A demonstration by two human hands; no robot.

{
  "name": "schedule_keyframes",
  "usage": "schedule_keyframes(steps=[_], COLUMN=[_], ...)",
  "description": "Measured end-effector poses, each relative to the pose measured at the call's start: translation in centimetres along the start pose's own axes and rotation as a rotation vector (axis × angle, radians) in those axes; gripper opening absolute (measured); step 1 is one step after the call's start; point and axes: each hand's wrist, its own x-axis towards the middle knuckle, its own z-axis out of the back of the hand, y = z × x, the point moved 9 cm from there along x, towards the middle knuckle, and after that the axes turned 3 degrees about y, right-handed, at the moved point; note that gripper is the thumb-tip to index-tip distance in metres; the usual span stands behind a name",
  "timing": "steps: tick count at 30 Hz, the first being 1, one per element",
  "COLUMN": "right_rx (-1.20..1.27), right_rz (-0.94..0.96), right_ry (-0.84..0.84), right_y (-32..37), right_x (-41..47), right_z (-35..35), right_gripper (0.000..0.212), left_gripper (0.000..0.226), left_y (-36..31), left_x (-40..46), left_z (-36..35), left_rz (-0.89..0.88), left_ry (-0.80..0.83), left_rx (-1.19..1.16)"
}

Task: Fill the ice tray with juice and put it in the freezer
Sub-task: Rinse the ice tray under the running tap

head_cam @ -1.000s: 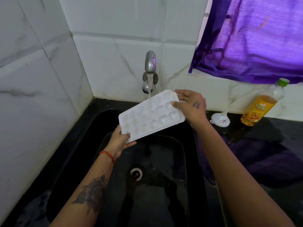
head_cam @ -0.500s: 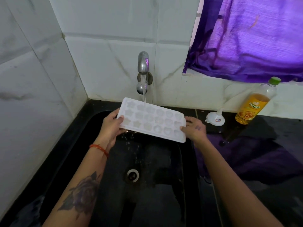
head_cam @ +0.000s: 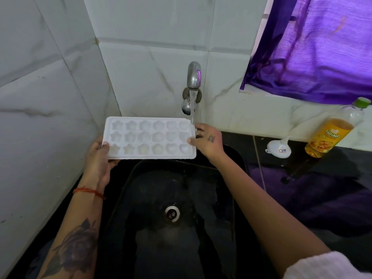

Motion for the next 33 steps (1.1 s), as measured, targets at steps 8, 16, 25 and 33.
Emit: schedule_keyframes(steps=[8, 16, 25, 33], right_rx=[0.064, 0.016, -0.003, -0.139], right_rz=[0.062, -0.026, -0.165, -0.017], right_ry=[-0.062, -0.25, -0.317, -0.205], right_y=[2.6, -0.2, -6.5, -4.2], right_x=[0.2, -0.4, -4.0, -4.9], right_z=[3.0, 10.9, 15.6, 11.9], right_gripper=[0.053, 0.047, 0.05, 0.036], left_gripper=[0.036, 0.042, 0.042, 0.041], left_y=[4.2, 8.9, 9.8, 13.4], left_x=[-0.7, -3.5, -5.4, -6.9], left_z=[-1.9, -10.0, -13.1, -8.6], left_rz=[0.123, 0.277, 0.309, 0.362], left_ry=[0.039, 0.252, 0.419, 0.379], left_rx=[-0.001, 0.117, 0.179, 0.21])
